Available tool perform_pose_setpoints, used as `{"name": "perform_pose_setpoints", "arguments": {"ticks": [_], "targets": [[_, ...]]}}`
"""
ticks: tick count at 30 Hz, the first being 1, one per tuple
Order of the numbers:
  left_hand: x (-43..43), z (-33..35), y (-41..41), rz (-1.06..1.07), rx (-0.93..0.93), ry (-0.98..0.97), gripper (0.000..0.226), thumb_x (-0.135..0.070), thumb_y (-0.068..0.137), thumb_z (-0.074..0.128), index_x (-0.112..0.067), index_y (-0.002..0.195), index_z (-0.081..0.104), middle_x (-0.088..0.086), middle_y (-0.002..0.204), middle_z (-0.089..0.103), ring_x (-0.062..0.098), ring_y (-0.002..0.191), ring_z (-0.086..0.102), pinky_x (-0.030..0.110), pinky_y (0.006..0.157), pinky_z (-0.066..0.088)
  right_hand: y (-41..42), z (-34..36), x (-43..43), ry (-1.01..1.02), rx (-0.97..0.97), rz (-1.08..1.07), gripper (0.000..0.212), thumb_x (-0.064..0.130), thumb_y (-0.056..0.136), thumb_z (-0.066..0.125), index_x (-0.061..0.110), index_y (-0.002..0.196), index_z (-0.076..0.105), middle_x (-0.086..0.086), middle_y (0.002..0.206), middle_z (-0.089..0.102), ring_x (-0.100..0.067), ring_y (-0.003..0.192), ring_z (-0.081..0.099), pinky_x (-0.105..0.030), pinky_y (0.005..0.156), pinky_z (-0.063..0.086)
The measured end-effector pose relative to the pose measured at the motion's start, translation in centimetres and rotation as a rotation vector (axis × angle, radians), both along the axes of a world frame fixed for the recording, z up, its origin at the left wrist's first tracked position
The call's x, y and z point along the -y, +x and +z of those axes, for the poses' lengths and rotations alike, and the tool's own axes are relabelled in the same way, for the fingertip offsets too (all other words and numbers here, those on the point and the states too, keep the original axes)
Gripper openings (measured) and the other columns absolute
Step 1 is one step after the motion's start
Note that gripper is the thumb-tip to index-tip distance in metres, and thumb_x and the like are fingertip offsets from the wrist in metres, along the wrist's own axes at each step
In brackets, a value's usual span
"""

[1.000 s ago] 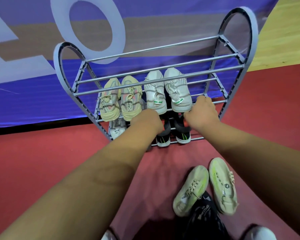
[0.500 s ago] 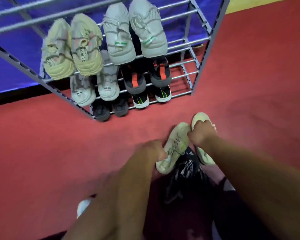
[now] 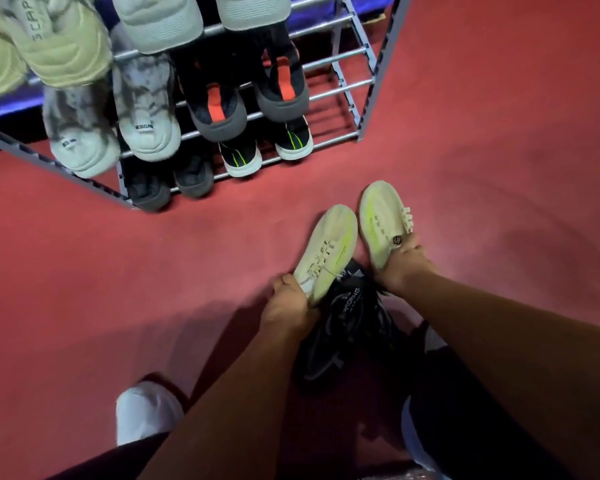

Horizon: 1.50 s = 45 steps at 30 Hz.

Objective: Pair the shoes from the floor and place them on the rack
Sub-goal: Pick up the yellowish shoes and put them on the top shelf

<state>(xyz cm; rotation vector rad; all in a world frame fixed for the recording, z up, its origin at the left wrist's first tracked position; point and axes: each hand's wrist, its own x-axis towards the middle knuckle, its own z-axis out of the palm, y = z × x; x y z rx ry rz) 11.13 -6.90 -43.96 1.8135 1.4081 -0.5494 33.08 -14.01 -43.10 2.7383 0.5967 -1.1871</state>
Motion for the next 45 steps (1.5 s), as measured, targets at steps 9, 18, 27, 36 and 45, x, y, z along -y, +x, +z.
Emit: {"name": "perform_pose_setpoints", "arguments": {"ticks": [9,18,27,36,45], "targets": [[-2.3,-0.5,-2.1,0.227,0.066,0.207,0.064,-0.035,0.089,0.073,0.002,0.129,0.039,0.023,0.127,0.049,0.042,0.107,0.062,0.043,0.087,0.051,-0.5,-2.5,0.8,0.105,0.071,-0.035,0.088,0.035,0.102,0.062,0.006,0.162,0.003,-0.023,0.144,0.044,-0.045,0.125,0.057,-0.053,0.102,0.048],[-4.9,-0.1,-4.5,0.385,0.091,0.058,0.057,-0.037,0.087,0.070,-0.024,0.140,0.053,0.009,0.123,0.061,0.031,0.103,0.066,0.037,0.092,0.055,-2.1,2.2,-3.3,0.529,-0.032,-0.101,0.084,0.045,0.082,0.075,0.013,0.148,0.035,-0.008,0.133,0.058,-0.029,0.112,0.061,-0.017,0.081,0.048],[-8.1,0.7,-10.6,0.731,0.183,0.198,0.024,-0.017,0.100,0.058,-0.005,0.117,0.070,0.019,0.117,0.073,0.035,0.112,0.067,0.036,0.100,0.050,-14.0,6.2,-10.0,0.684,-0.247,0.109,0.079,0.044,0.081,0.073,0.014,0.143,0.035,-0.006,0.121,0.067,-0.033,0.112,0.067,-0.043,0.096,0.055],[-9.4,1.9,-14.8,0.760,0.220,0.237,0.029,-0.025,0.103,0.052,-0.012,0.121,0.069,0.015,0.119,0.073,0.032,0.113,0.066,0.032,0.092,0.047,-19.1,2.9,-12.1,0.489,-0.302,0.530,0.066,0.048,0.091,0.073,0.007,0.138,0.052,-0.013,0.133,0.062,-0.032,0.122,0.061,-0.041,0.103,0.050],[-6.6,-1.2,-13.3,0.358,0.050,0.077,0.104,-0.052,0.074,0.078,-0.012,0.154,0.025,0.012,0.148,0.040,0.032,0.137,0.042,0.047,0.111,0.042,-19.5,-0.7,-9.7,0.146,-0.035,0.408,0.114,0.063,0.088,0.067,0.000,0.161,0.007,-0.021,0.158,0.034,-0.041,0.143,0.040,-0.050,0.114,0.038]]}}
